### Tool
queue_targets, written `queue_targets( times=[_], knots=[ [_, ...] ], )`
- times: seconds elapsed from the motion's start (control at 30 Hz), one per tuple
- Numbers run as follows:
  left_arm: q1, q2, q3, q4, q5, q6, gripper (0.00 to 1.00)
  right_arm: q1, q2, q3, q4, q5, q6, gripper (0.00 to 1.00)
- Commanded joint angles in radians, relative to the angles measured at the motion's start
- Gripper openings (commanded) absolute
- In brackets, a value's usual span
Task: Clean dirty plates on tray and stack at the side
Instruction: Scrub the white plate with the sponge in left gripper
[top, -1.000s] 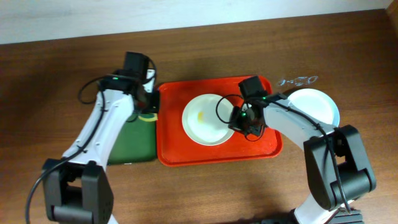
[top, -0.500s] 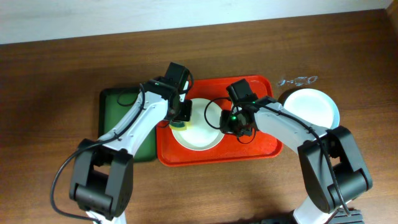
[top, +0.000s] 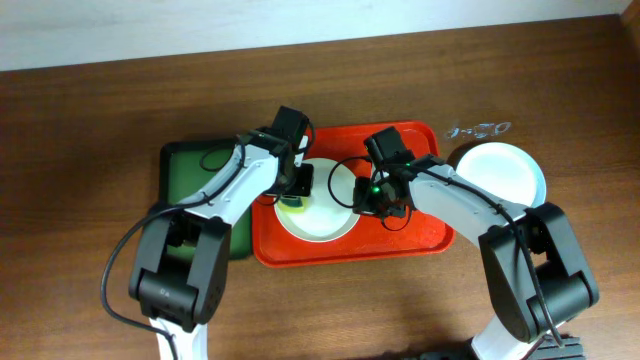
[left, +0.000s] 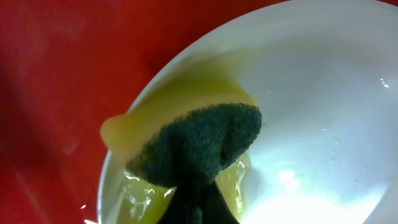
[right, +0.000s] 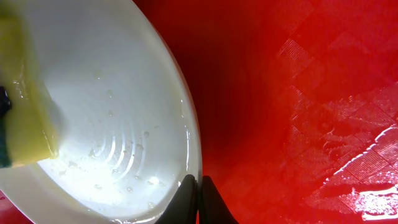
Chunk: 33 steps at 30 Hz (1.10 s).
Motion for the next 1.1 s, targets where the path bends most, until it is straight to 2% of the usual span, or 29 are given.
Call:
queue_targets(
  times=[0.0, 0.13, 0.2, 0.27, 0.43, 0.73, 0.83, 0.97, 1.07],
  knots=[
    [-0.014, 0.055, 0.008, 0.002, 0.161, -0.012, 0.00, 0.006, -0.009, -0.005, 0.002, 0.016, -0.014, 0.04],
    [0.005, 0.041, 0.075, -0.011, 0.337, -0.012, 0.00, 0.006, -0.009, -0.005, 0.002, 0.016, -0.014, 0.04],
    [0.018, 0.031, 0.119, -0.035, 0.364, -0.012, 0.00, 0.006, -0.009, -0.005, 0.002, 0.016, -0.014, 0.04],
    [0.032, 0.025, 0.159, -0.058, 0.319, -0.012, 0.00, 0.006, -0.009, -0.005, 0.002, 0.016, -0.014, 0.04],
    [0.042, 0.026, 0.175, -0.100, -0.005, -0.012, 0.00, 0.006, -0.009, -0.005, 0.002, 0.016, -0.014, 0.04],
    [-0.025, 0.053, 0.021, -0.040, -0.010, -0.013, 0.00, 0.006, -0.009, -0.005, 0.003, 0.016, -0.014, 0.04],
    [-0.050, 0.053, -0.005, -0.045, 0.072, -0.011, 0.00, 0.006, -0.009, -0.005, 0.003, 0.016, -0.014, 0.04],
    [-0.043, 0.049, 0.050, -0.068, 0.359, 0.053, 0.00, 0.006, -0.009, -0.005, 0.002, 0.016, -0.014, 0.04],
    [-0.003, 0.021, 0.152, -0.139, 0.367, 0.052, 0.00, 0.006, -0.009, -0.005, 0.002, 0.016, -0.014, 0.04]
  ],
)
